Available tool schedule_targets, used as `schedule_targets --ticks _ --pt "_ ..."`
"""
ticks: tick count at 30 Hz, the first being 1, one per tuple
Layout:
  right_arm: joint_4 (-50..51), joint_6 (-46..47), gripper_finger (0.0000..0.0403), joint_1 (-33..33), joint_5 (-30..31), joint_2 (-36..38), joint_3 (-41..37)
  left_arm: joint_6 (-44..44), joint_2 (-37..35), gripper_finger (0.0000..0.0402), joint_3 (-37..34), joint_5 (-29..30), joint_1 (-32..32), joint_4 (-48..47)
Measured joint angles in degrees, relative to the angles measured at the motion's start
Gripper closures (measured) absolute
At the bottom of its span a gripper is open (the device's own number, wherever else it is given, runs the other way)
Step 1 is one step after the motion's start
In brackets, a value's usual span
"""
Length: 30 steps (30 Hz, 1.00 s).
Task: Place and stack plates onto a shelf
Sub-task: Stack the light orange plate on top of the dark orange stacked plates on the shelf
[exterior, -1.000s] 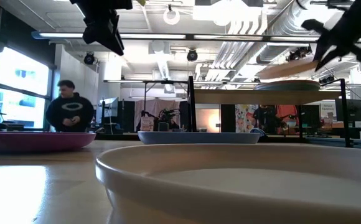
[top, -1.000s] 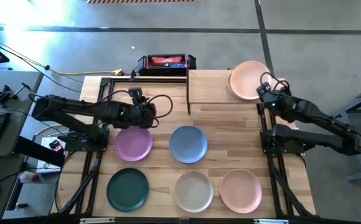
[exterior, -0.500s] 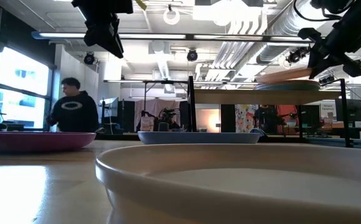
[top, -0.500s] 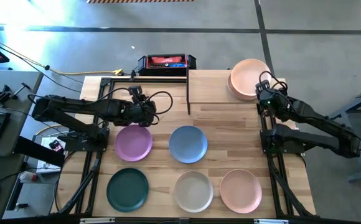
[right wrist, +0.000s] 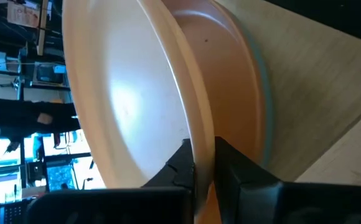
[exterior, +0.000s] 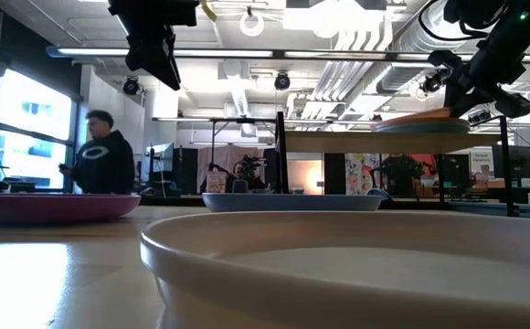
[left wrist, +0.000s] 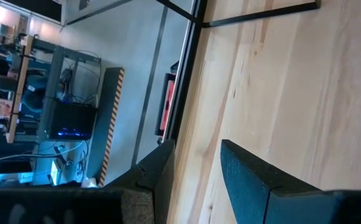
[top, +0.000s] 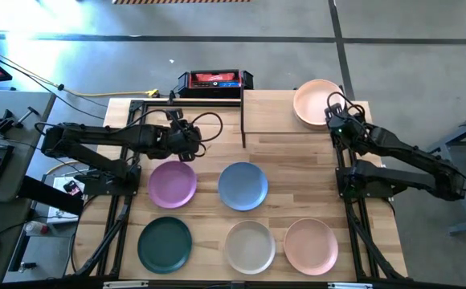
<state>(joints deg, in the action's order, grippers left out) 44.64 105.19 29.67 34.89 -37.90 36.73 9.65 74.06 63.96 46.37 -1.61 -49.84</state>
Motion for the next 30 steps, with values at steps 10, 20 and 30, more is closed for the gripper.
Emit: schedule_targets --ticks 10,20,30 --pt "-0.02 0.35 0.0321 -0.02 -0.35 0.01 0.04 1.18 0.0 0.0282 0.0 0.0 0.0 0.0" --pt "-1.29 -1.07 0.0297 -0.04 -3.34 1.53 0.04 1.02 0.0 0.0282 -0.02 -0.92 0.0 0.0" --pt "-1.37 -1.27 0.0295 -0.07 -5.86 3.43 0.04 0.98 0.0 0.0282 -0.02 -1.05 0.0 0.01"
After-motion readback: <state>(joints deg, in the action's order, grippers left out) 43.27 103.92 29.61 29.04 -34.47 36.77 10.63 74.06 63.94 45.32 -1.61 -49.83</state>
